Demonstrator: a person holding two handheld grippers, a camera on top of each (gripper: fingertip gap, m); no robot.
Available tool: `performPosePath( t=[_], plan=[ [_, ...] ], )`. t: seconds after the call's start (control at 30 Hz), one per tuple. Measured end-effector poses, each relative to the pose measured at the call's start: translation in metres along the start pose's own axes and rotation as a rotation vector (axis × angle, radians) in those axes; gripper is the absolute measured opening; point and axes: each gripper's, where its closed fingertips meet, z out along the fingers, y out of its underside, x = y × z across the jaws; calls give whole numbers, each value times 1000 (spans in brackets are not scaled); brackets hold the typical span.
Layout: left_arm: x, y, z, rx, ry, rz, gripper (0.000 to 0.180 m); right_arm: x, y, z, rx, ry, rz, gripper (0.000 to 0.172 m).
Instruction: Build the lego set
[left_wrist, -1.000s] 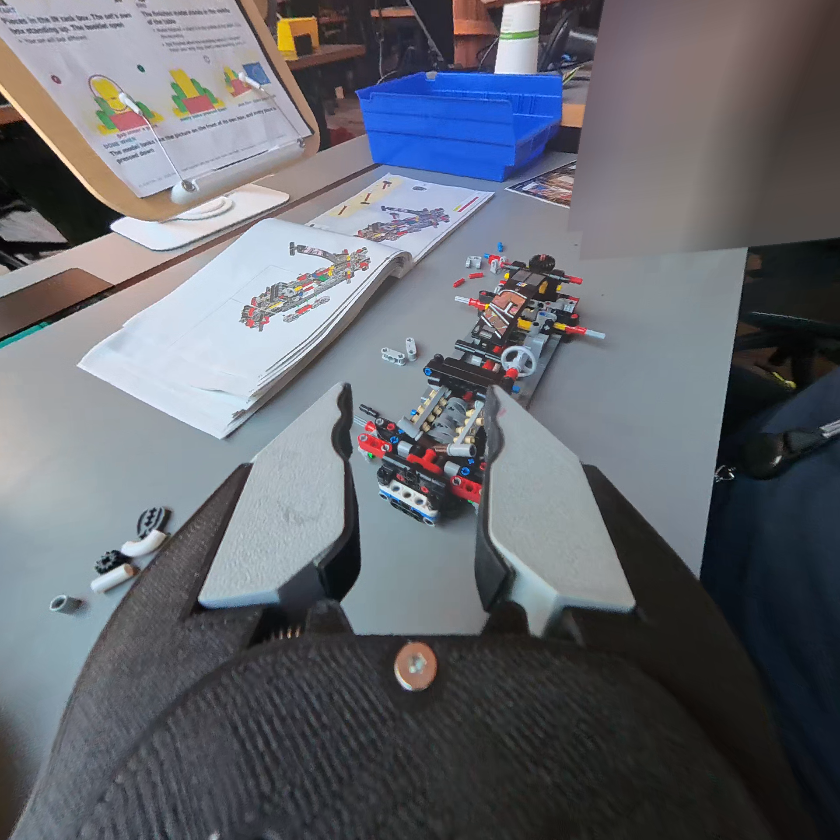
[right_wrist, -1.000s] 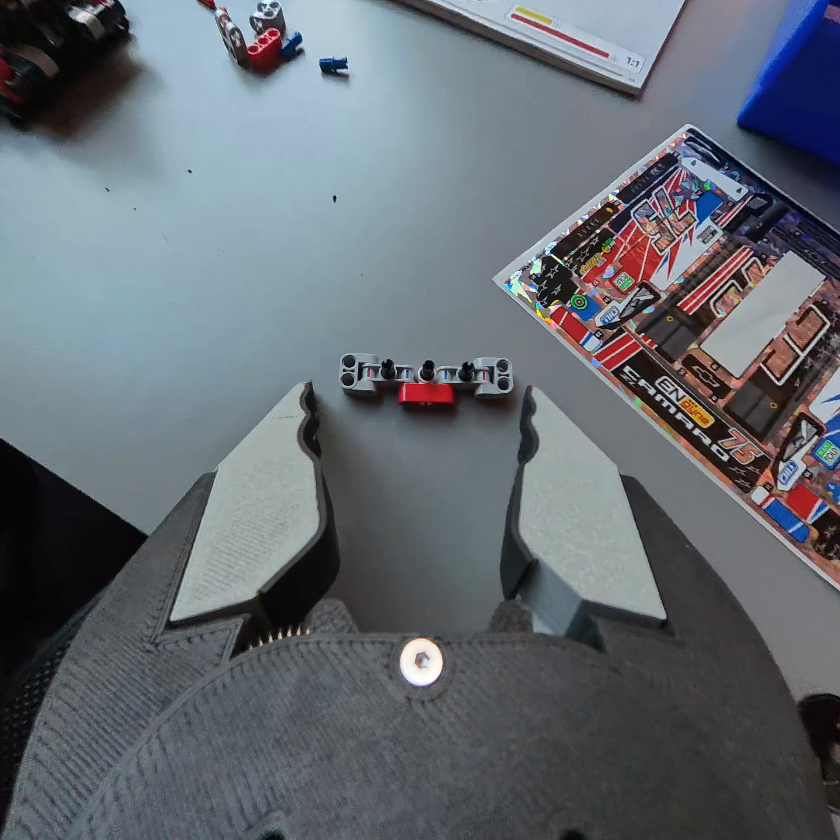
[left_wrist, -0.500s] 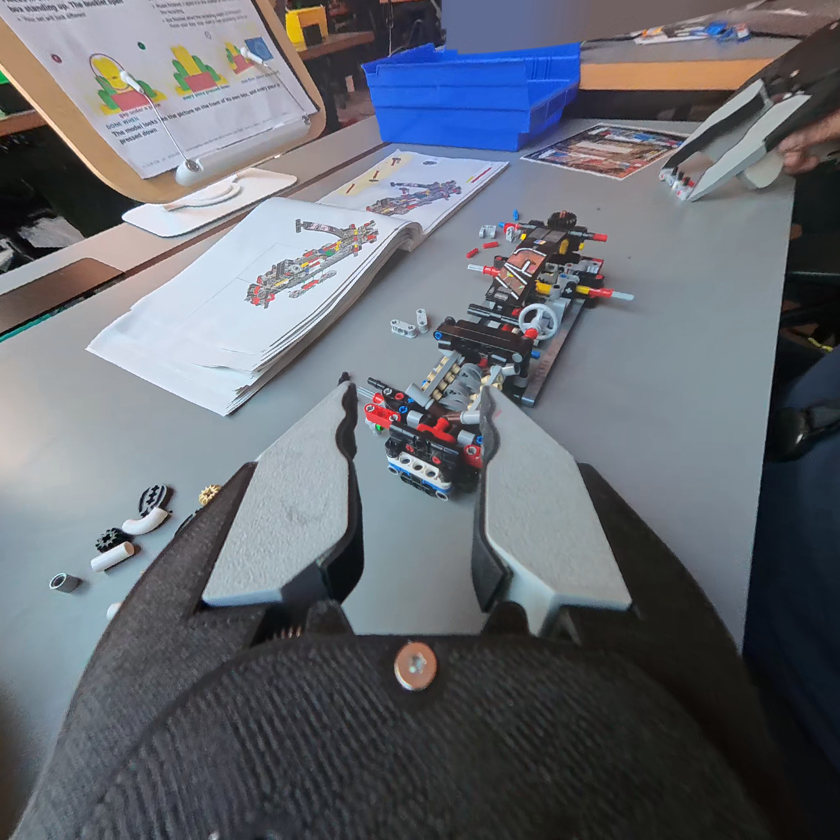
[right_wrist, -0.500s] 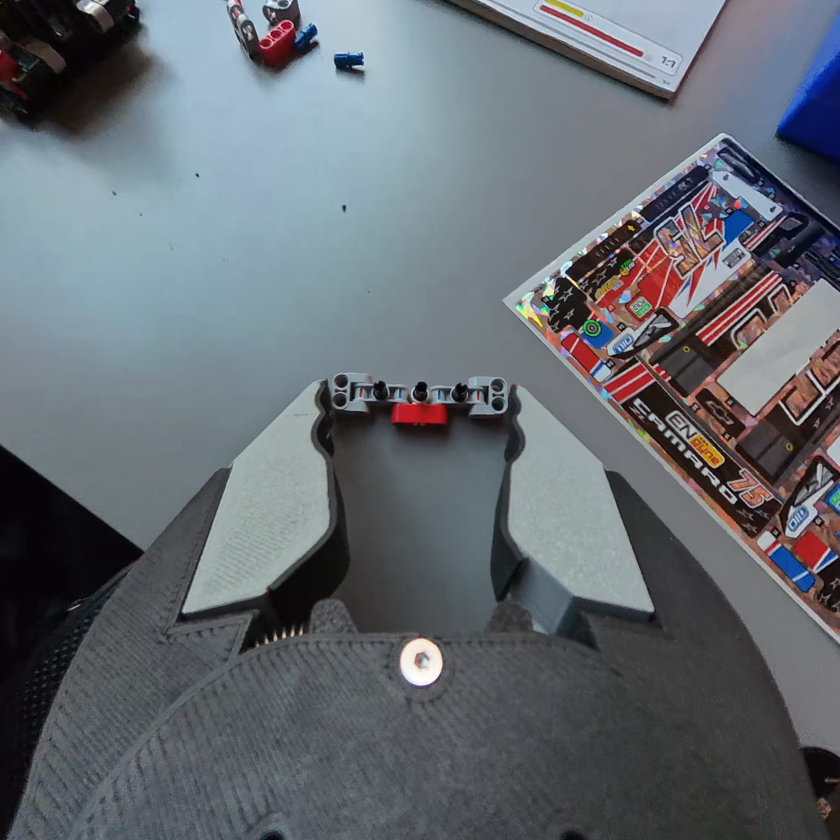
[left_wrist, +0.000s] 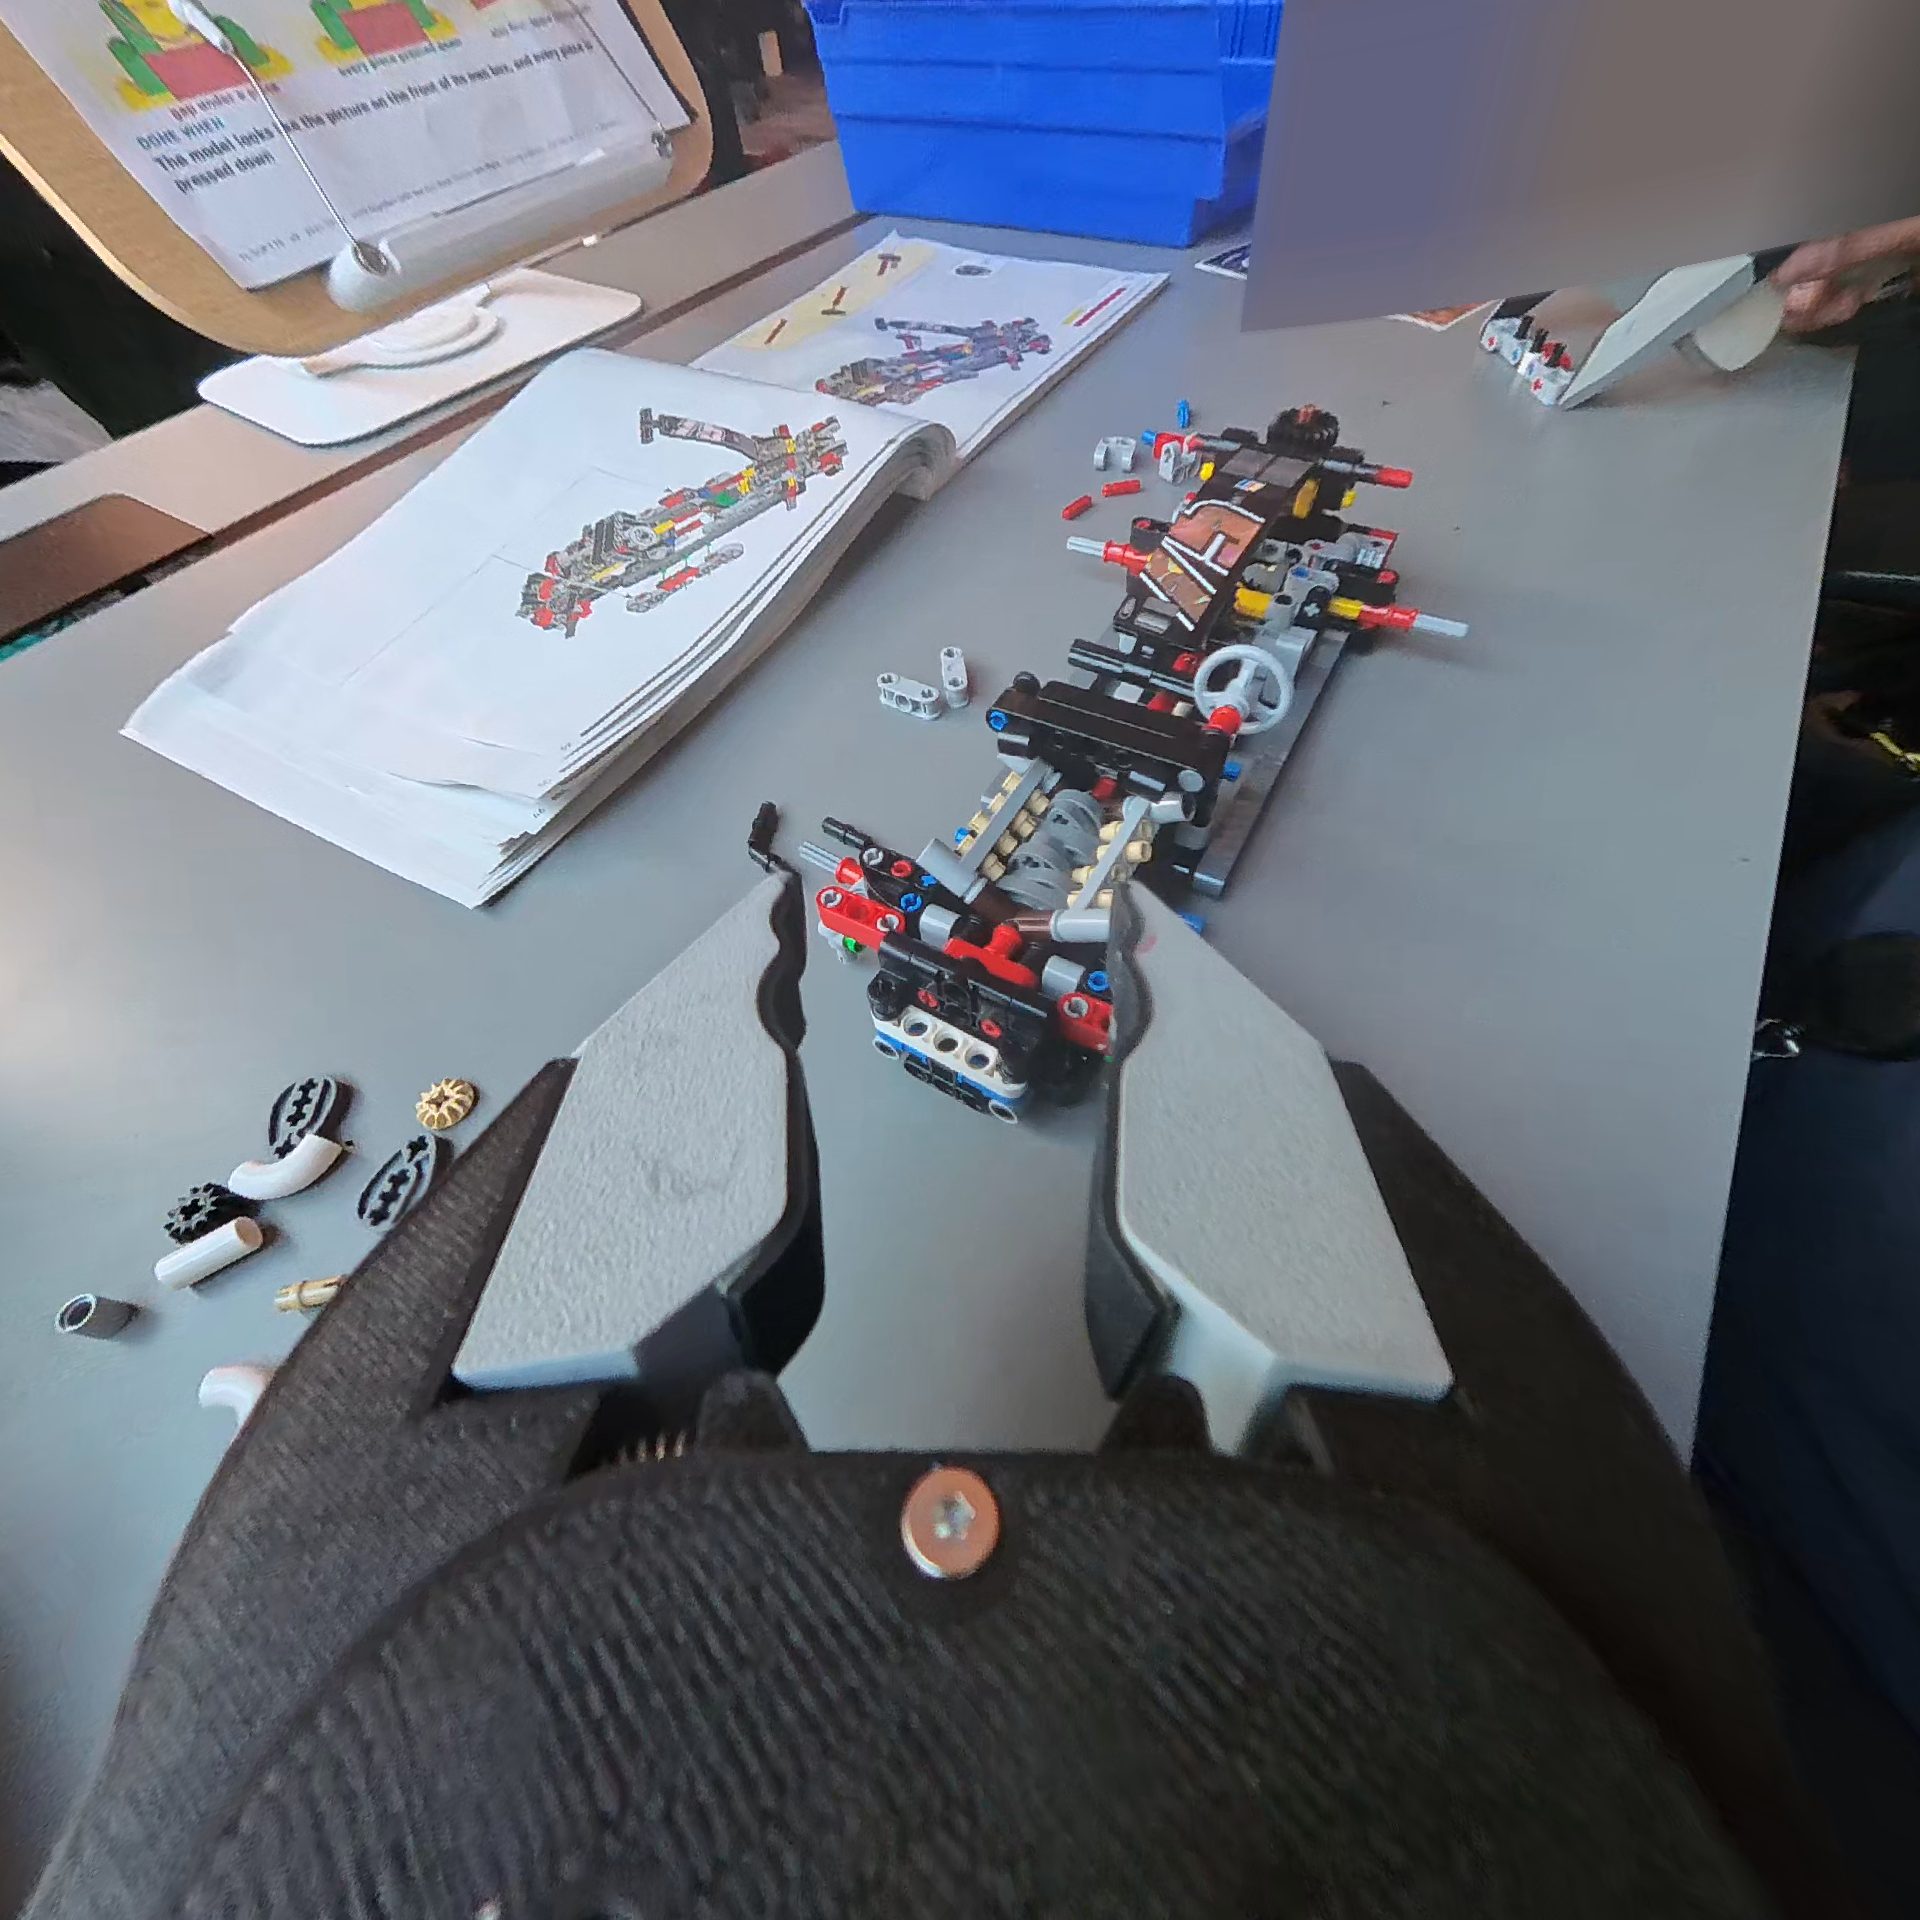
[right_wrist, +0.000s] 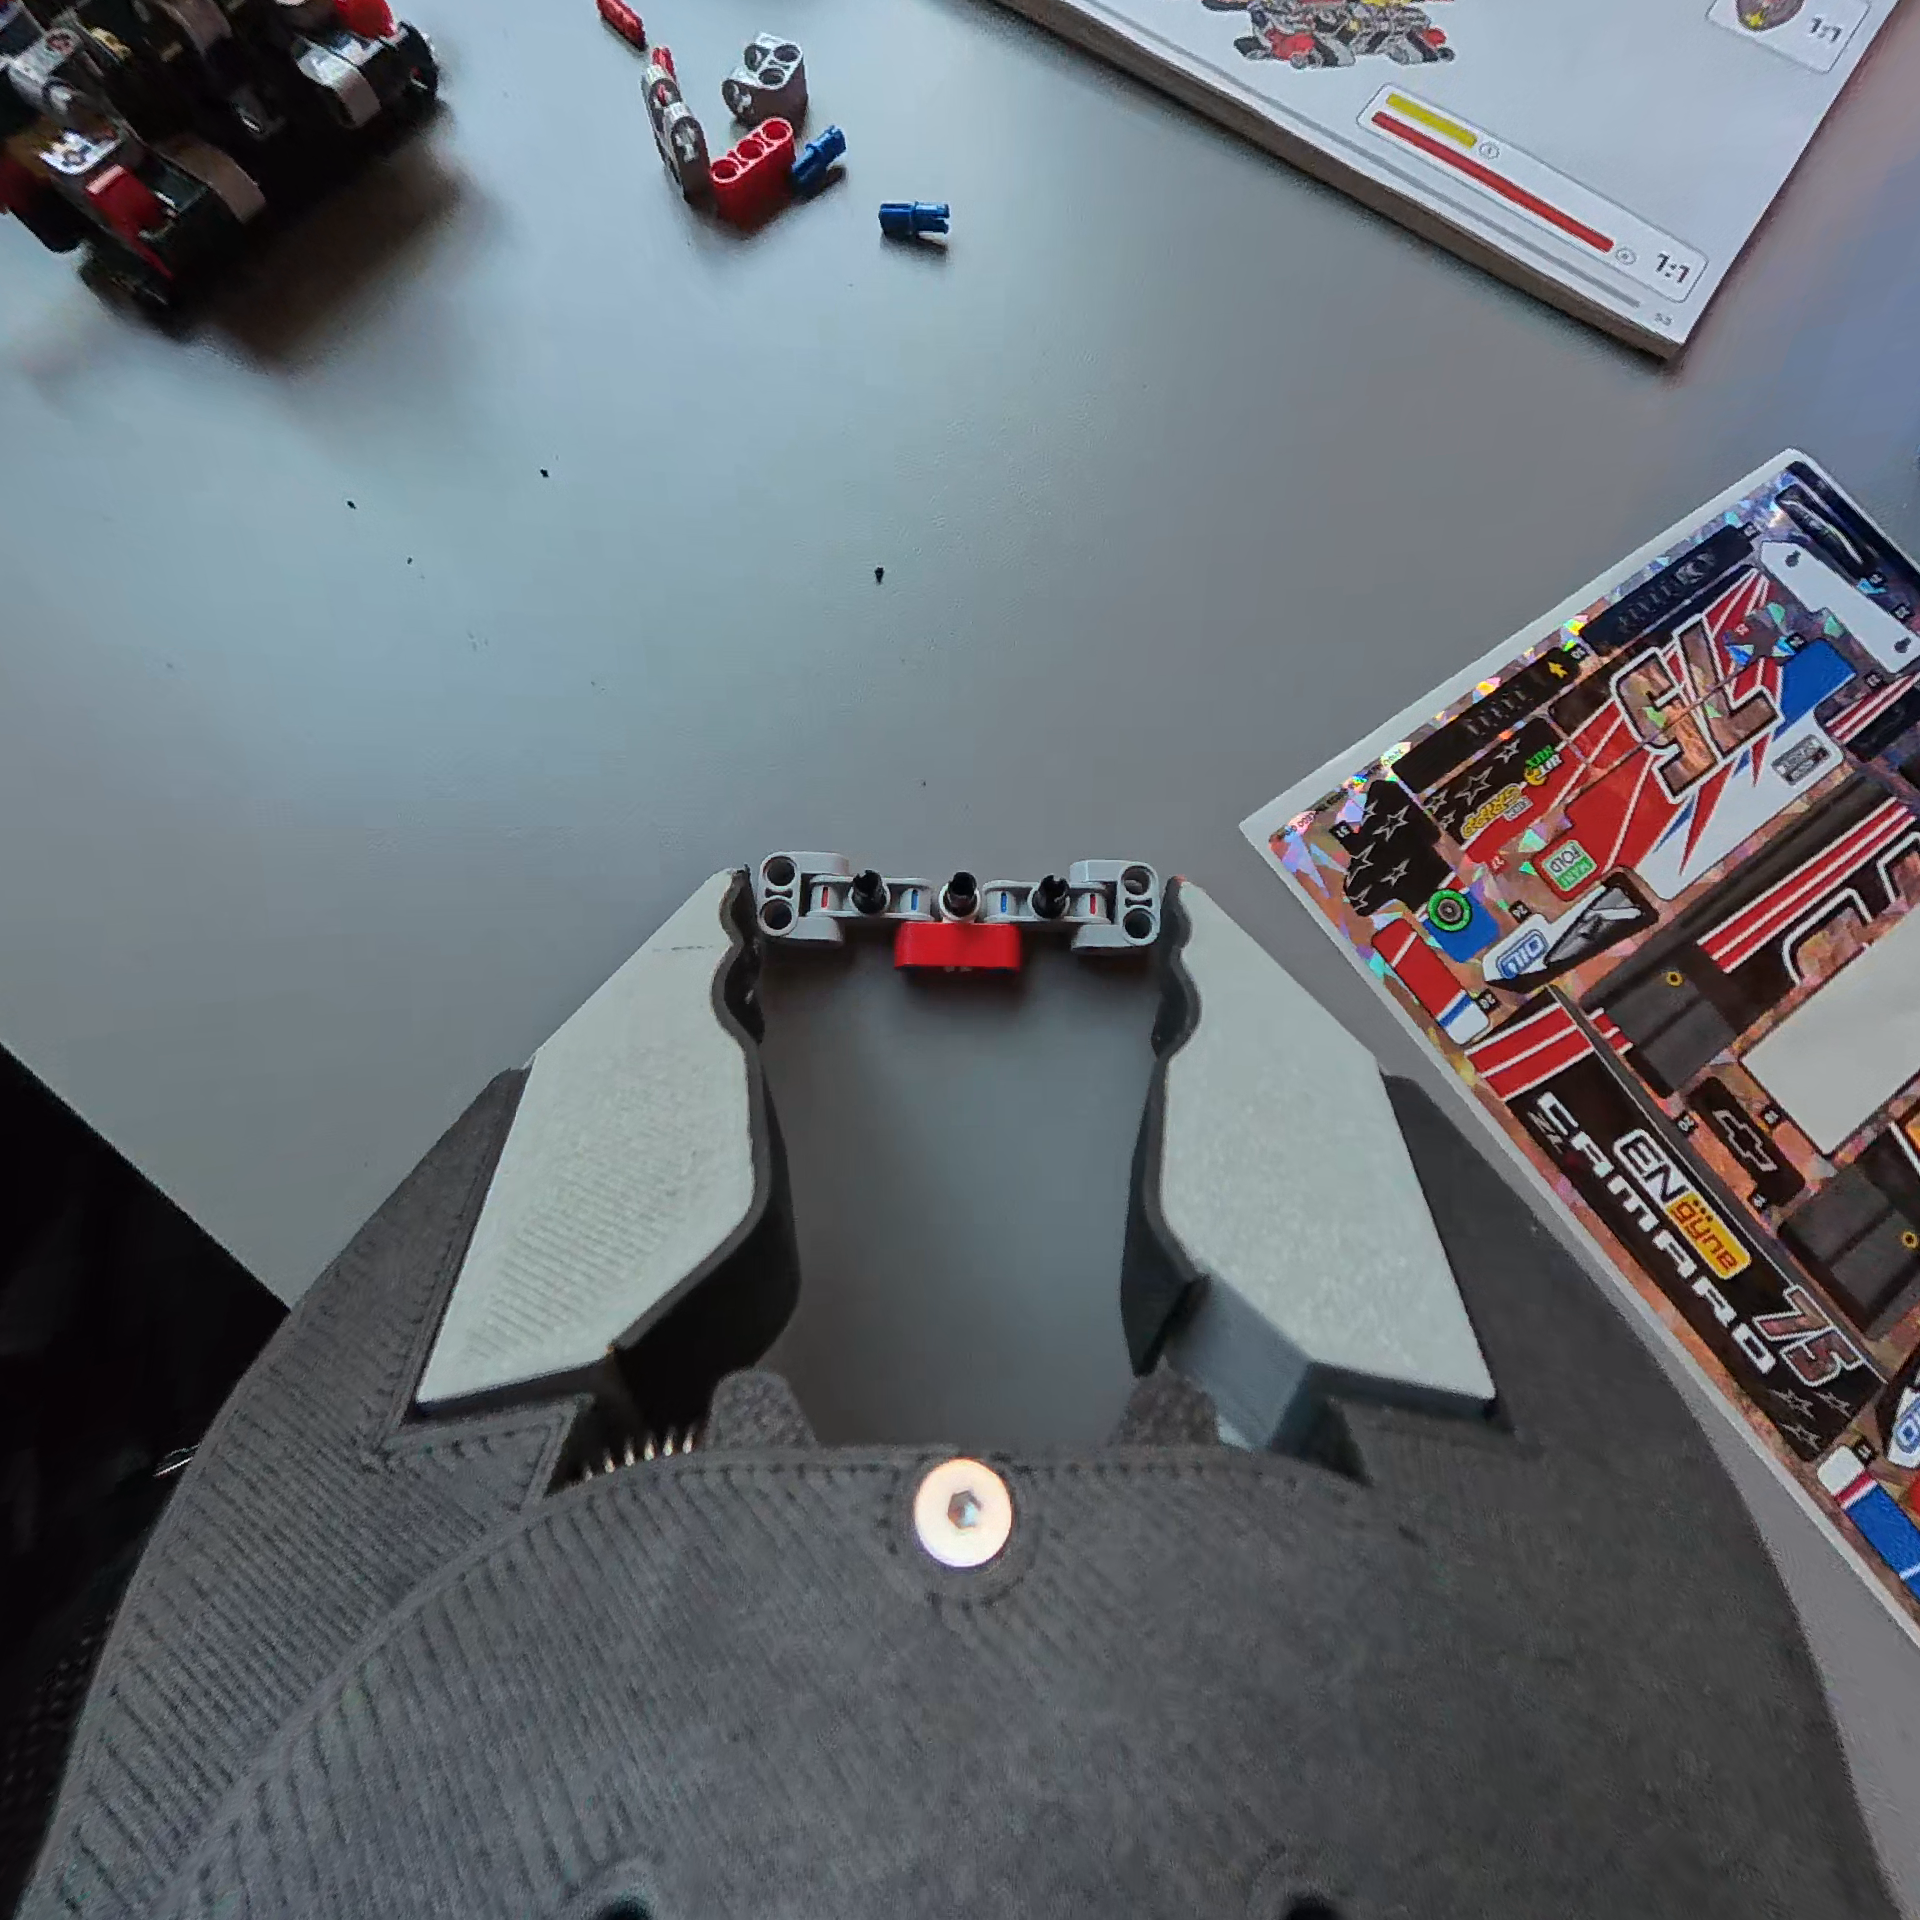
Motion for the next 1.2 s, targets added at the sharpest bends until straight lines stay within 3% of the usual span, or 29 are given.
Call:
performPosePath(
  t=[0.77, 0.93, 1.2],
  plan=[
    [1, 14, 12, -119, 19, -23, 63, 1, 1, 0, 3, -3, 0, 74],
    [15, 12, 18, -125, 90, -85, 57, 1, 0, 0, 4, 6, -7, 74],
    [29, 18, 29, -198, 59, -11, 55, -50, -38, 3, 131, -124, -2, 74]
  ],
)
